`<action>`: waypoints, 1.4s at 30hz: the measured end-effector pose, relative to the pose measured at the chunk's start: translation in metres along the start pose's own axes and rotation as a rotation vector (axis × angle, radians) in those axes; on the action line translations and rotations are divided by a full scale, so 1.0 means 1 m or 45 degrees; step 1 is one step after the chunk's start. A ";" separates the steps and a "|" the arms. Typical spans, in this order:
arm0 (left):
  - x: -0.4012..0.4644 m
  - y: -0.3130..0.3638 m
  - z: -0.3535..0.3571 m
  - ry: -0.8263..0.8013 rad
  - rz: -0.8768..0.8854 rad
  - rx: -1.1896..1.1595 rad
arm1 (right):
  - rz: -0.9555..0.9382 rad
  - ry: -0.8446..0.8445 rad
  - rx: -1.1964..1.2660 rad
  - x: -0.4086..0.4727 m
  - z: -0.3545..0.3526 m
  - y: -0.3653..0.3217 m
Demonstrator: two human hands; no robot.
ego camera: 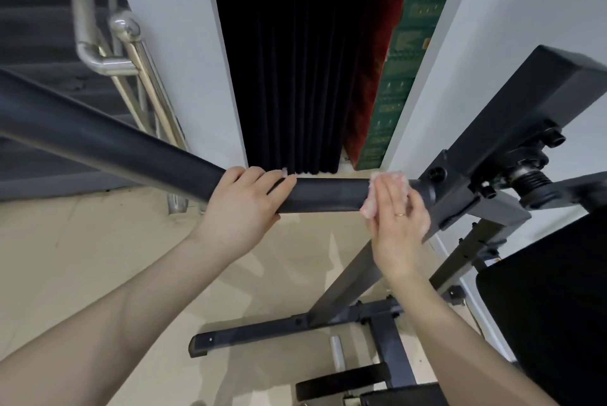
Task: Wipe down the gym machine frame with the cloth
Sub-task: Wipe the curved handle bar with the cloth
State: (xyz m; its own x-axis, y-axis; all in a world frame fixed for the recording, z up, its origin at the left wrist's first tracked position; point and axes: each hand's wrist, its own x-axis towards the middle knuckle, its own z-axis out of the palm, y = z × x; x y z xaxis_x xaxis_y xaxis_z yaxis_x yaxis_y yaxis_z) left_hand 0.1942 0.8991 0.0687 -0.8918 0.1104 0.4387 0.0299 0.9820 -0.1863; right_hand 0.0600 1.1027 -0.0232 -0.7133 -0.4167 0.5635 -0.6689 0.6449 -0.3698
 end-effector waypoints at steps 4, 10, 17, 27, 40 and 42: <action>-0.016 -0.010 -0.015 0.031 0.093 -0.067 | -0.240 0.076 -0.026 0.004 0.021 -0.057; -0.063 -0.047 -0.037 0.055 0.213 -0.355 | -0.608 -0.079 -0.218 0.014 0.014 -0.053; -0.099 -0.101 -0.017 0.000 -1.043 -1.499 | -0.202 -0.294 0.427 -0.005 0.031 -0.162; -0.081 -0.145 -0.036 0.489 -0.940 -2.299 | -0.335 -0.092 0.153 0.009 0.013 -0.158; -0.099 -0.196 -0.080 0.287 -0.496 -2.253 | -0.660 0.159 0.216 0.039 0.025 -0.276; -0.097 -0.211 -0.093 0.395 -0.452 -2.281 | -0.690 0.197 0.286 0.053 0.023 -0.295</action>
State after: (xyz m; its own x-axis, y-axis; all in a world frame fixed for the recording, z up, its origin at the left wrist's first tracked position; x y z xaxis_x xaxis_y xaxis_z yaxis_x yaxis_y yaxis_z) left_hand 0.3168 0.6951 0.1475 -0.8639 -0.2948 0.4084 0.4510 -0.0919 0.8878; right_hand 0.2148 0.8754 0.0995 -0.2315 -0.5390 0.8099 -0.9682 0.2087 -0.1378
